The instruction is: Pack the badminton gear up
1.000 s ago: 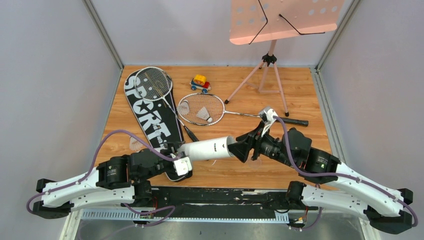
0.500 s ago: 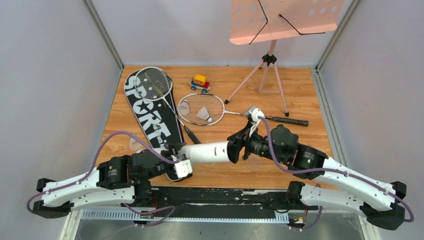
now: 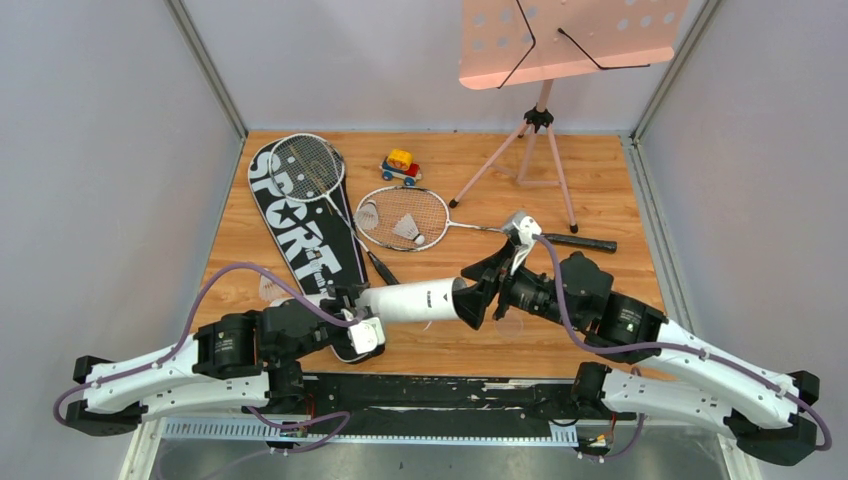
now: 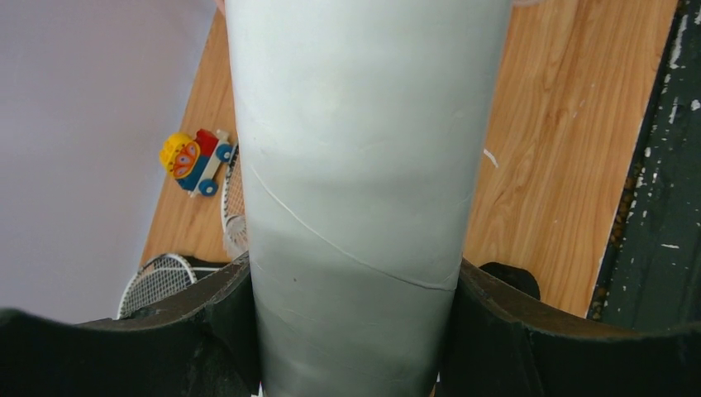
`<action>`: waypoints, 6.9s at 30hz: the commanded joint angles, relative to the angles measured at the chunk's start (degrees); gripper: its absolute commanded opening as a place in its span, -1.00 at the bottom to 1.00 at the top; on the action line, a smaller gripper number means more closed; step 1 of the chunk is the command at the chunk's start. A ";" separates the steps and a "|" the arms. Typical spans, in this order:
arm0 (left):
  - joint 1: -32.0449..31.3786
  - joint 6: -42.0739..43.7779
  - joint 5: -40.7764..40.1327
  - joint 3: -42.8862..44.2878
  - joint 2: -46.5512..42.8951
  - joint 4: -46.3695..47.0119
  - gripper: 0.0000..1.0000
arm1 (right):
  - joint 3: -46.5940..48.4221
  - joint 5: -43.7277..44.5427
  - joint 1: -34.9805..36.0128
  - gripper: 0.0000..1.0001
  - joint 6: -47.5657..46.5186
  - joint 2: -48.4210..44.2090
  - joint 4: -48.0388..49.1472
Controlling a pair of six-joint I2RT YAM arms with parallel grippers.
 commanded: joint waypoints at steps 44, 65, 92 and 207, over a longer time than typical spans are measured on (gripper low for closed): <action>0.28 -0.72 -41.56 2.57 -12.31 7.64 0.19 | 45.07 27.11 -18.52 0.37 34.38 71.32 -11.30; 2.30 -1.52 -38.67 2.39 -13.35 7.31 0.18 | 54.79 24.86 -18.96 -0.15 31.81 81.24 -16.36; 2.95 -1.82 -33.24 2.09 -12.61 7.40 0.19 | 19.38 18.23 -19.04 -1.00 19.23 40.49 2.39; 2.97 -25.06 0.31 5.14 -2.28 24.40 0.12 | -8.78 -18.39 -13.55 0.88 0.36 -12.21 28.07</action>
